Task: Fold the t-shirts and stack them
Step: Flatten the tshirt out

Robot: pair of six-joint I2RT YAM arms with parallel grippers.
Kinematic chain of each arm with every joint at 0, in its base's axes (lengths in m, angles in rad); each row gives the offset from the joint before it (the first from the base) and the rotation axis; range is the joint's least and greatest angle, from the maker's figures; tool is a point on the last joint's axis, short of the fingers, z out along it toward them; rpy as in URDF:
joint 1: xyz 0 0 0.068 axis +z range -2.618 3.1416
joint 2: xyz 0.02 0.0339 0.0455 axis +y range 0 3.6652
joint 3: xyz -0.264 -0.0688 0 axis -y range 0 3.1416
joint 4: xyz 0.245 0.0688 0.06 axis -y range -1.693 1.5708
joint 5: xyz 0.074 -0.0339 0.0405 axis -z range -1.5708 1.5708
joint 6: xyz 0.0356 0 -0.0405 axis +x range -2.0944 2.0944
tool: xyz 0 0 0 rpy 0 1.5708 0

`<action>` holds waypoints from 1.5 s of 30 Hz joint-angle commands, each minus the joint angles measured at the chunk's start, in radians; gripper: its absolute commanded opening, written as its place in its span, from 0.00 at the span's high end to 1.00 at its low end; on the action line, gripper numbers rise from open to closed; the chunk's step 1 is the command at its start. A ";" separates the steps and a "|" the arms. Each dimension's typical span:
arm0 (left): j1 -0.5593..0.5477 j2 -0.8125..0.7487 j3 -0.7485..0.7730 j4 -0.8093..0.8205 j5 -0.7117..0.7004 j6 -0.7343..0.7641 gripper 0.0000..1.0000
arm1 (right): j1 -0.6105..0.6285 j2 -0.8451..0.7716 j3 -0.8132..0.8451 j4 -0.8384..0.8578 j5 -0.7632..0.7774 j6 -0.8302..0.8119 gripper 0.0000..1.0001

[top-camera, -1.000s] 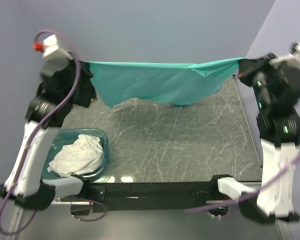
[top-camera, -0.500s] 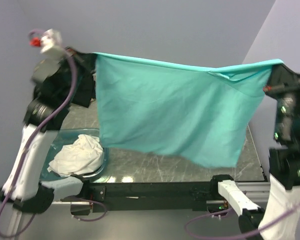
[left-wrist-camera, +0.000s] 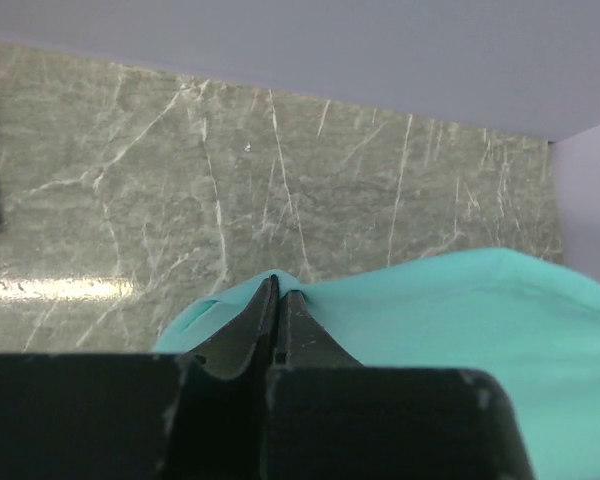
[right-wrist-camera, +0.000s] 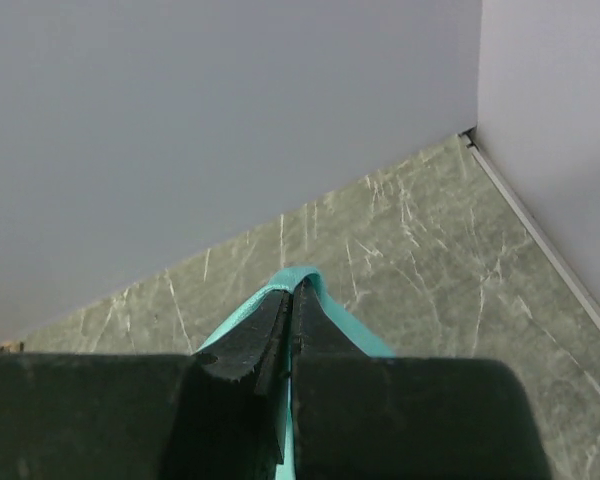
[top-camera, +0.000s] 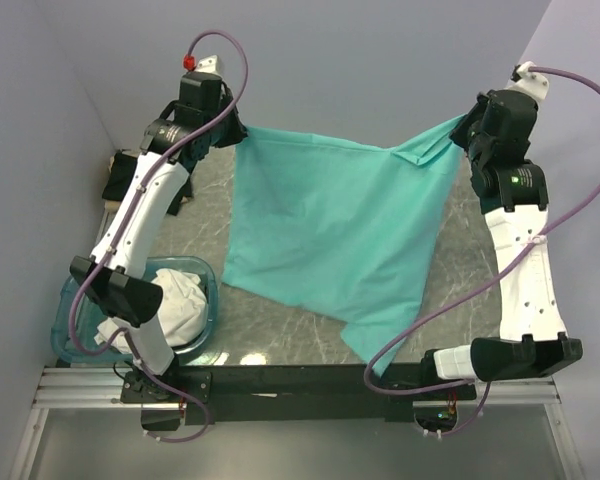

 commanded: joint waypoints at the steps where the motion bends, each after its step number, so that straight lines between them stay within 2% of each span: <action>1: 0.010 -0.059 0.079 -0.006 0.001 0.010 0.99 | -0.005 -0.038 0.122 0.028 0.004 -0.012 1.00; 9: 0.011 -0.243 -0.081 0.137 -0.007 0.001 0.99 | -0.005 -0.171 0.127 0.057 0.024 0.002 1.00; 16: 0.011 -0.566 -0.312 0.336 0.022 0.011 0.99 | -0.005 -0.377 0.087 0.123 0.069 -0.011 1.00; 22: 0.011 -0.660 -0.336 0.337 0.106 0.019 0.99 | -0.005 -0.402 0.225 0.109 0.086 -0.089 1.00; 26: 0.011 -0.630 -0.312 0.294 0.181 0.007 0.99 | -0.005 -0.365 0.274 0.100 0.079 -0.124 1.00; 30: 0.011 -0.535 -0.287 0.231 0.238 0.007 0.99 | -0.005 -0.314 0.195 0.138 0.086 -0.133 1.00; 35: 0.016 -0.333 -0.269 0.159 0.225 0.038 0.99 | -0.006 -0.213 0.045 0.193 0.110 -0.141 1.00; 38: 0.046 -0.187 -0.269 0.155 0.246 0.062 1.00 | -0.011 -0.101 -0.015 0.235 0.148 -0.150 1.00; 39: 0.057 -0.150 -0.267 0.163 0.276 0.065 0.99 | -0.021 -0.020 -0.008 0.232 0.161 -0.146 1.00; 40: 0.071 -0.063 -0.261 0.178 0.292 0.067 0.98 | -0.028 0.029 0.009 0.219 0.171 -0.126 1.00; 41: 0.083 -0.014 -0.232 0.178 0.295 0.062 0.85 | -0.035 0.083 0.035 0.196 0.171 -0.110 1.00; 42: 0.106 0.090 -0.202 0.169 0.289 0.056 0.77 | -0.038 0.206 0.125 0.122 0.164 -0.092 0.97; 43: 0.115 0.144 -0.164 0.160 0.298 0.053 0.67 | -0.069 0.279 0.192 0.062 0.114 -0.059 0.89; 44: 0.122 0.198 -0.061 0.121 0.300 0.054 0.44 | -0.077 0.351 0.274 -0.004 0.086 -0.041 0.62; 45: 0.123 0.294 0.000 0.096 0.292 0.056 0.38 | -0.078 0.499 0.460 -0.155 0.066 -0.026 0.54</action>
